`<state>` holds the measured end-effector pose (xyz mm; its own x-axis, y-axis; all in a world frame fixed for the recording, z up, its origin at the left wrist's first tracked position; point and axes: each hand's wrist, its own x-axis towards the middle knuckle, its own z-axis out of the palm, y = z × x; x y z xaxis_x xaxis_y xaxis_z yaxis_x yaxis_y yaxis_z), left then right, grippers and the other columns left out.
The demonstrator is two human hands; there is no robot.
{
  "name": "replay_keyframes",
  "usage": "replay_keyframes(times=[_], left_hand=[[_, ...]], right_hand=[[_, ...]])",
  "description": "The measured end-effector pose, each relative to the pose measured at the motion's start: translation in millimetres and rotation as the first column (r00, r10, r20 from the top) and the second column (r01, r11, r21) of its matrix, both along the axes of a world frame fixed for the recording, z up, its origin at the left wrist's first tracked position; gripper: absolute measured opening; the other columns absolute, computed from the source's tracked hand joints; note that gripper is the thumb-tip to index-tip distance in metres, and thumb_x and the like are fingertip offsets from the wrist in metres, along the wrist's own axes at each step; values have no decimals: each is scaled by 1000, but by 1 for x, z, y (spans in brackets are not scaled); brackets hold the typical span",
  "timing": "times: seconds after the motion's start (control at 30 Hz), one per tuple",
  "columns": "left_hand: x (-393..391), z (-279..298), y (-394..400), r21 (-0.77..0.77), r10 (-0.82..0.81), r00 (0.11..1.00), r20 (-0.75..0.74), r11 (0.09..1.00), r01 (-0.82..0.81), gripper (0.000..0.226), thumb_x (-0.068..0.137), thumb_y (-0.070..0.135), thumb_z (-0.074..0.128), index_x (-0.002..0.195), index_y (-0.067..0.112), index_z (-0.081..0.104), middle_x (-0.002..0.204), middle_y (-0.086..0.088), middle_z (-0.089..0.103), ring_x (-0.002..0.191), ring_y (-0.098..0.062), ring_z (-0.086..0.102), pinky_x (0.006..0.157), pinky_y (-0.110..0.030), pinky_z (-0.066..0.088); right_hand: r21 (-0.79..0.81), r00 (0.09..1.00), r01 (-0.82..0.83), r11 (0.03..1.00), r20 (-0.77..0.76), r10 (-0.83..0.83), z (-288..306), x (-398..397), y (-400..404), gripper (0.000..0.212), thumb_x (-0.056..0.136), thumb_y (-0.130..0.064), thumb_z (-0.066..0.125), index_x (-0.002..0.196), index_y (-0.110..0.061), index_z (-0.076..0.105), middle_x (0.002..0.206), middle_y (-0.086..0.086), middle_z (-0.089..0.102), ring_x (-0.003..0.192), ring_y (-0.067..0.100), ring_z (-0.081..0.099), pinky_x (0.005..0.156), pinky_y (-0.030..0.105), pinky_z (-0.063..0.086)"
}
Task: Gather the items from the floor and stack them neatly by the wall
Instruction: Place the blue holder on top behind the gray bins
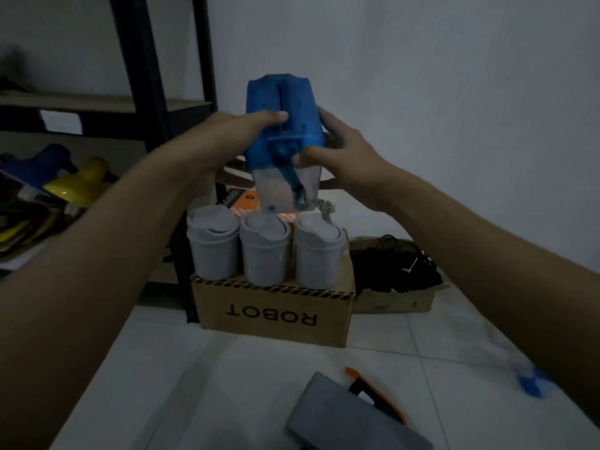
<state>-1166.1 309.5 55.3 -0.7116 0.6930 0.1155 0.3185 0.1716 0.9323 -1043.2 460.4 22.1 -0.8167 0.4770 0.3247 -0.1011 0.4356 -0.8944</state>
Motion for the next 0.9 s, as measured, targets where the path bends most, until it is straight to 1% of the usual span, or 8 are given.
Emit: replay_keyframes(times=[0.17, 0.27, 0.33, 0.47, 0.63, 0.73, 0.8, 0.9], left_hand=[[17, 0, 65, 70, -80, 996, 40, 995, 77, 73, 73, 67, 71, 128, 20, 58, 104, -1, 72, 88, -16, 72, 69, -31, 58], [19, 1, 101, 89, -105, 994, 30, 991, 102, 74, 73, 65, 72, 128, 17, 58, 106, -2, 72, 91, -17, 71, 76, -33, 58], [17, 0, 125, 85, -117, 993, 12, 990, 116, 78, 72, 66, 72, 130, 17, 56, 110, -3, 70, 94, -17, 69, 82, -35, 57], [11, -10, 170, 37, -148, 989, -12, 988, 149, 75, 73, 65, 71, 131, 20, 53, 112, -2, 68, 98, -18, 68, 84, -37, 57], [3, -33, 206, 29, -152, 987, 49, 988, 150, 63, 77, 55, 74, 127, 21, 57, 111, -2, 70, 98, -18, 69, 79, -34, 58], [-1, -53, 217, 61, -152, 987, 57, 987, 148, 54, 83, 49, 72, 127, 21, 57, 109, 1, 69, 96, -15, 68, 78, -31, 58], [-8, -68, 223, 101, -150, 986, 78, 985, 142, 49, 85, 46, 71, 127, 23, 56, 110, 3, 68, 97, -14, 68, 84, -34, 58], [-21, -88, 233, 132, -172, 980, 100, 978, 158, 58, 87, 45, 71, 136, 20, 52, 120, 0, 66, 103, -14, 68, 89, -37, 58]], right_hand=[[-80, 998, 35, 996, -46, -39, 4, 20, 54, 81, 78, -17, 74, 148, -37, 39, 125, 3, 65, 113, 24, 66, 87, 58, 58], [-134, 995, 47, 990, -79, -58, 1, 21, 84, 78, 81, -14, 71, 148, -37, 40, 124, 2, 66, 112, 24, 66, 88, 58, 57], [-168, 992, 59, 984, -102, -77, -5, 19, 104, 82, 77, -17, 74, 149, -38, 39, 125, 1, 65, 113, 24, 66, 88, 57, 57], [-241, 982, 89, 967, -139, -125, -23, 10, 145, 95, 67, -27, 79, 151, -40, 36, 131, -2, 62, 114, 22, 64, 87, 54, 58], [-298, 980, 64, 952, -161, -116, -56, 0, 186, 85, 79, -15, 76, 151, -40, 37, 134, -5, 61, 111, 17, 66, 81, 43, 61], [-299, 982, 26, 954, -173, -81, -74, -8, 201, 90, 79, -11, 76, 154, -36, 33, 141, -4, 57, 113, 15, 66, 79, 39, 61], [-274, 981, 16, 962, -184, -69, -82, -14, 208, 97, 75, -9, 79, 155, -34, 31, 147, -3, 51, 122, 17, 61, 88, 42, 60], [-246, 977, 52, 968, -188, -100, -94, -23, 221, 105, 66, -14, 85, 155, -34, 33, 152, -5, 46, 134, 18, 51, 104, 50, 50]])
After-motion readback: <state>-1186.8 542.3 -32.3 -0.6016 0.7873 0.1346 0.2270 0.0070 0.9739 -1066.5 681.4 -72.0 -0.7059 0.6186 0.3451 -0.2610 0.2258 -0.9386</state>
